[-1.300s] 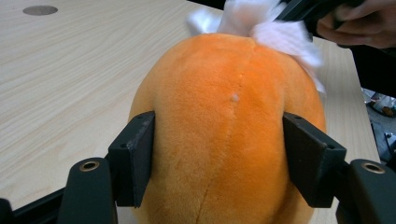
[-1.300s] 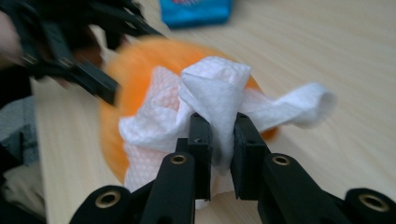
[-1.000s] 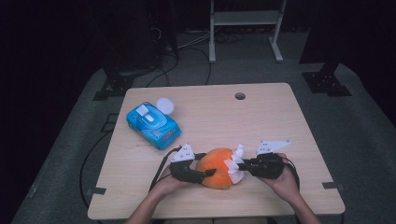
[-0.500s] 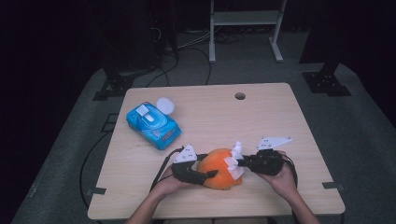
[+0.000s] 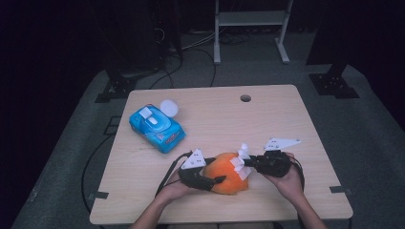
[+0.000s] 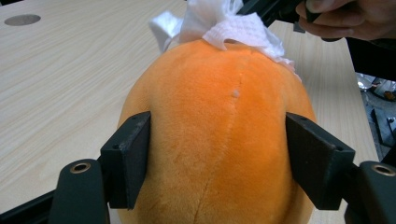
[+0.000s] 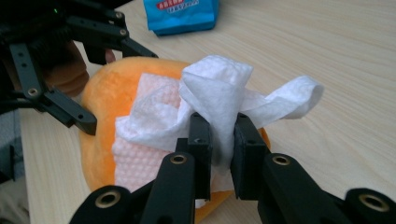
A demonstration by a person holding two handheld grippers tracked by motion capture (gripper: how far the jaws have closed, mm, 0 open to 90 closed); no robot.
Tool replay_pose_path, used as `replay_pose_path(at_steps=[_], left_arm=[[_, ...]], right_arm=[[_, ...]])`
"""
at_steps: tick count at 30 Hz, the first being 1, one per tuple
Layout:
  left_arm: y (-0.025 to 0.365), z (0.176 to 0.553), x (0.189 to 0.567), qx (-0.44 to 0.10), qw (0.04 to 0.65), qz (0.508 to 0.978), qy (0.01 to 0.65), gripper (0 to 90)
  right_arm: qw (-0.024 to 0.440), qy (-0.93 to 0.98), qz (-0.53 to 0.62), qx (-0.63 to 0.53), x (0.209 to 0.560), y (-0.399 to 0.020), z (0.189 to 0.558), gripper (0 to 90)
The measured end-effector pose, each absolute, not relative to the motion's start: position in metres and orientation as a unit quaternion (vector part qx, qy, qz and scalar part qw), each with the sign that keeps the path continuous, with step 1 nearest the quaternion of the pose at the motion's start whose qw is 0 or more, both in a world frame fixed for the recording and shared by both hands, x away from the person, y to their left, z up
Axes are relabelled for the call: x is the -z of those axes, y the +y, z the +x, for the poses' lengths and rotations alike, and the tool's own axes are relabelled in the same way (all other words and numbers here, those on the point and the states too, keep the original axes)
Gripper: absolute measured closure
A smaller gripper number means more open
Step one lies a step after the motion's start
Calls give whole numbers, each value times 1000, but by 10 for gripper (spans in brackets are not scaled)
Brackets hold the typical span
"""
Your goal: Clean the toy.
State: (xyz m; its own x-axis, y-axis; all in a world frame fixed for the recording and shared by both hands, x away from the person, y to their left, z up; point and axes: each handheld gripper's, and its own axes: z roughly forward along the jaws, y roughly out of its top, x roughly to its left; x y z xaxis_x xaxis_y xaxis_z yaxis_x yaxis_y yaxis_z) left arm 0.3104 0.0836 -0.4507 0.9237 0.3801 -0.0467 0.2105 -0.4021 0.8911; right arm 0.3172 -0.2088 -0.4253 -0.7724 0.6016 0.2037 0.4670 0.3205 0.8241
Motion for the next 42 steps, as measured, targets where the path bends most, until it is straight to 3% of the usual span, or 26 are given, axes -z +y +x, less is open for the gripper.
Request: replay_pose_path(at_steps=[7,16,22,27,42], left_arm=[[80,307,449,-89,509,839,168,271],[75,305,446,-100,504,842,164,266],[73,305,446,-101,502,843,164,266],[75,306,440,-91,510,840,162,231],[74,307,441,-91,511,838,165,267]], right_arm=[[76,818,287,-492,416,-186,305,789],[80,812,320,-482,420,-200,312,791],[94,828,271,-481,412,-176,299,790],[80,824,288,-481,419,-187,307,791],[94,806,307,-497,411,-199,304,792]])
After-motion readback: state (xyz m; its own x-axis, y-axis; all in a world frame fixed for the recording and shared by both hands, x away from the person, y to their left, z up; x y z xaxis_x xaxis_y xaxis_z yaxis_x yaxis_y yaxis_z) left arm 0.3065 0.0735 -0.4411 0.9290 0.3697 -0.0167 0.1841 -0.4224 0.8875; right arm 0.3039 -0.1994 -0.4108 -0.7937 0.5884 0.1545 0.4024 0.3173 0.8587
